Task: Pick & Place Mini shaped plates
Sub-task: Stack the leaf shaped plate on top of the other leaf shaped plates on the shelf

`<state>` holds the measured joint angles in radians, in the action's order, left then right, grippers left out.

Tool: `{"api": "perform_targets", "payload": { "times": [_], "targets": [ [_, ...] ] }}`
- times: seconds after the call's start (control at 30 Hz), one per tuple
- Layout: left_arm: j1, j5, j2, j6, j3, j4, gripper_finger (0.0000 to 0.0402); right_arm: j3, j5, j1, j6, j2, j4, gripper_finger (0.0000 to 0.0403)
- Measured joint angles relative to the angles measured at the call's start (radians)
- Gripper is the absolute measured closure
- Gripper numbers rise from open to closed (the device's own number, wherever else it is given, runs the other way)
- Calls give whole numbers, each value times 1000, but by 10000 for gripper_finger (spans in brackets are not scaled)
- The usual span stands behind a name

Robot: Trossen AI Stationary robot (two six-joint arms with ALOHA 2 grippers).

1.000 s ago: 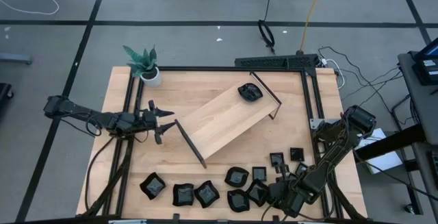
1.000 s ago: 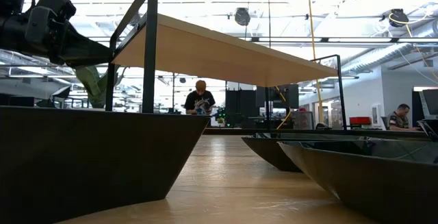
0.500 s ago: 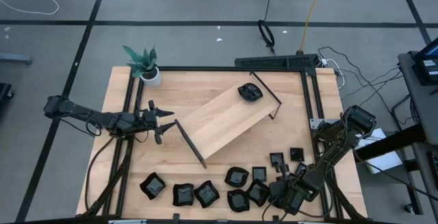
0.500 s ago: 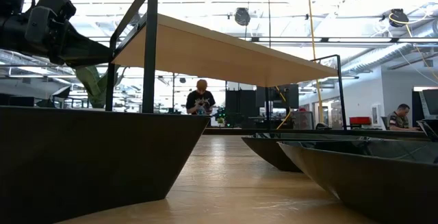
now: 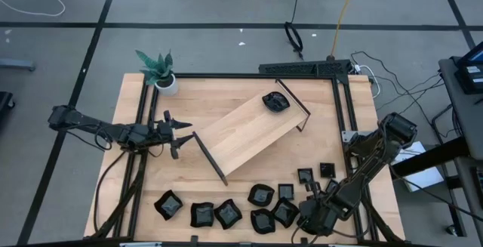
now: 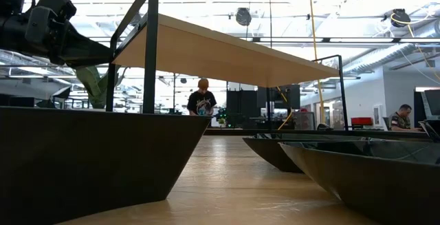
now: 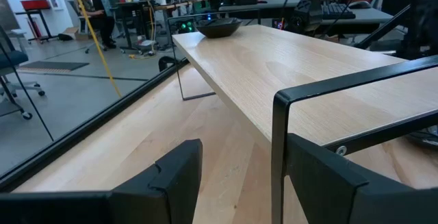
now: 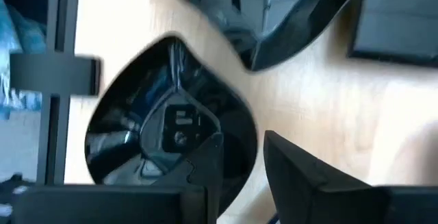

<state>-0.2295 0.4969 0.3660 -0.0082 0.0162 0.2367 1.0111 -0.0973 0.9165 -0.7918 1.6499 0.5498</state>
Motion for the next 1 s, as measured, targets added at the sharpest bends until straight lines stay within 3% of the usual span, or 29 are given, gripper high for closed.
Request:
{"api": "perform_targets", "payload": {
  "times": [1.0],
  "targets": [
    [0,0,0,0,0,0,192,0,-6,1,-30,-16,0,310]
  ]
}}
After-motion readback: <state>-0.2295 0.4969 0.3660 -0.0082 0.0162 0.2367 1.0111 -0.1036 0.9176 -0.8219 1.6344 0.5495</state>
